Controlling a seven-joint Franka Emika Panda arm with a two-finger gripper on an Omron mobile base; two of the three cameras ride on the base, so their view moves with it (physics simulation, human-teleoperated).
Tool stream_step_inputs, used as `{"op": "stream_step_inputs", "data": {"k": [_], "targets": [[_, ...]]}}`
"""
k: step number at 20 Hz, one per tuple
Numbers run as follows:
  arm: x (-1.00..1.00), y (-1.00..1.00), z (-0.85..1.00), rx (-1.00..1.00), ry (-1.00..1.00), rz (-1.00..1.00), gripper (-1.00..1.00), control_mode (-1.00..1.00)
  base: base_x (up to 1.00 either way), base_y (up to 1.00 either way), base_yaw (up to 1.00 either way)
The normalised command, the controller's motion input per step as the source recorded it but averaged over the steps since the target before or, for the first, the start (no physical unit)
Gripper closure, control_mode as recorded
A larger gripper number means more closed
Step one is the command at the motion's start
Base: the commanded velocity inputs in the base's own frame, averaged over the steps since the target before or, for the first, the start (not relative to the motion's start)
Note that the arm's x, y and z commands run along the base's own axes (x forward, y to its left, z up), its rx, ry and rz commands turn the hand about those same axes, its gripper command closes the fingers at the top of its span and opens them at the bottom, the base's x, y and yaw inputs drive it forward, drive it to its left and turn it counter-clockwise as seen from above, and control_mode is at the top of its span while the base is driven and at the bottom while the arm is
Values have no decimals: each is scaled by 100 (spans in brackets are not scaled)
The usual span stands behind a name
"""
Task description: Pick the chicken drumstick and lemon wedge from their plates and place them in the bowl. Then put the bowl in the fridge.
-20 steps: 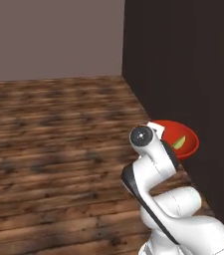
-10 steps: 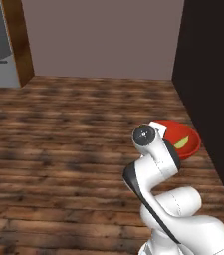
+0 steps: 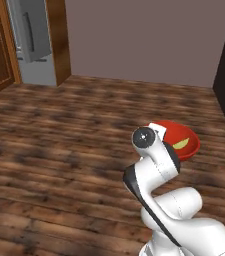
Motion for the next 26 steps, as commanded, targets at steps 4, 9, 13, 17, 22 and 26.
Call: {"op": "stream_step_inputs", "data": {"k": [4,9,13,17,22,26], "targets": [[0,0,0,0,0,0,100,100,88,22,19],[0,0,0,0,0,0,100,100,93,25,12],[0,0,0,0,0,0,100,100,94,27,11],[0,0,0,0,0,0,100,100,92,28,13],[0,0,0,0,0,0,100,100,90,29,17],[0,0,0,0,0,0,100,100,86,30,20]]}}
